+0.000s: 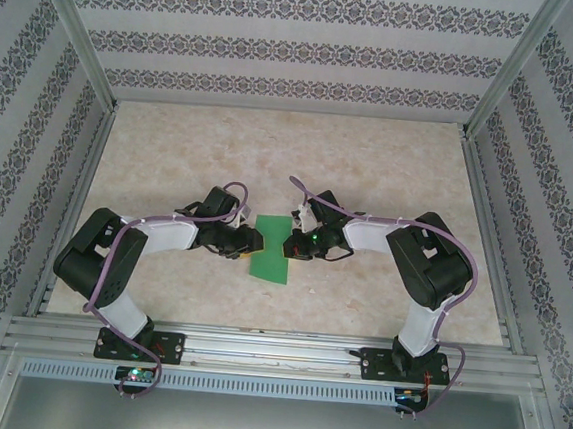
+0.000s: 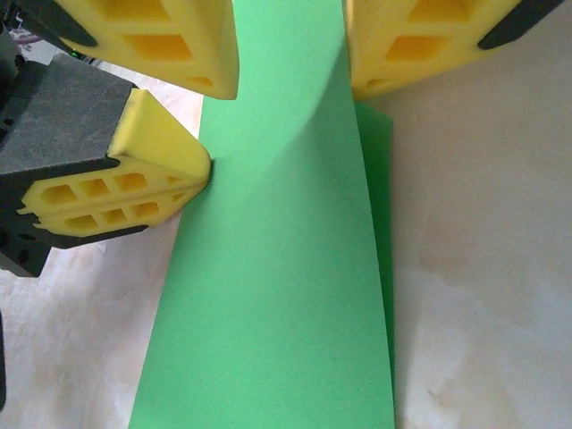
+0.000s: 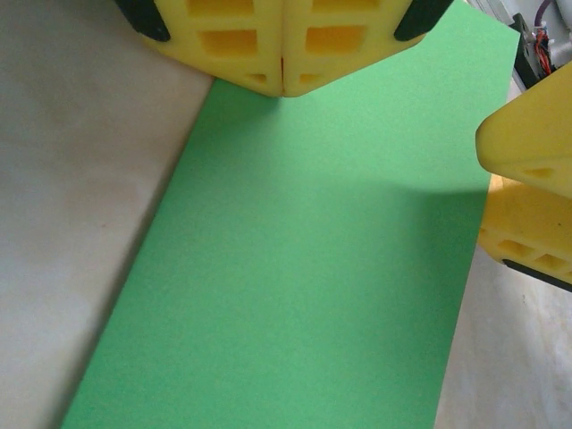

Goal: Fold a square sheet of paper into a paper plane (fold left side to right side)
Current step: Third fold the triangle at the center of the table.

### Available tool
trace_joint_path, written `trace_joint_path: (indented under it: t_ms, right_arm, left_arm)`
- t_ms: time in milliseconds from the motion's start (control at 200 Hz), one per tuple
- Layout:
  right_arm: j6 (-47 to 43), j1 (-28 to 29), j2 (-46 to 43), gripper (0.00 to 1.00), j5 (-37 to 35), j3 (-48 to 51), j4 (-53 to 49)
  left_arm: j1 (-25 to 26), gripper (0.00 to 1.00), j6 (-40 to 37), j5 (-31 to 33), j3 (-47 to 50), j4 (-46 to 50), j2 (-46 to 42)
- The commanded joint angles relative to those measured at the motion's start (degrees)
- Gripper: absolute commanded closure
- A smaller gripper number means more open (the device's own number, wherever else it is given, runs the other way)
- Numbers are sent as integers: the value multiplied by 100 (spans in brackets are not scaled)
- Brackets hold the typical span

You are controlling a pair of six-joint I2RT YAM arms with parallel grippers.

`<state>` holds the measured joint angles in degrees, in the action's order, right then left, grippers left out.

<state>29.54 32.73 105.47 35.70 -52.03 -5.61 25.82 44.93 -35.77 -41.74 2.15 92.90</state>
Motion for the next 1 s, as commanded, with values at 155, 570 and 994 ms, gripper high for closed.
trace_joint_path:
  t_ms: [155, 570, 994]
  right_arm:
    - [-228, -100, -86, 100, -257, -69, -398]
    - [-938, -179, -1273, 73, -742, 88, -364]
    - [-2556, 2065, -3201, 43, -3035, 1800, 654]
  left_arm:
    - [50, 93, 100, -18, 0, 22, -71]
    - [240, 100, 735, 114, -109, 302, -105]
    - [327, 100, 1452, 290, 8, 41, -229]
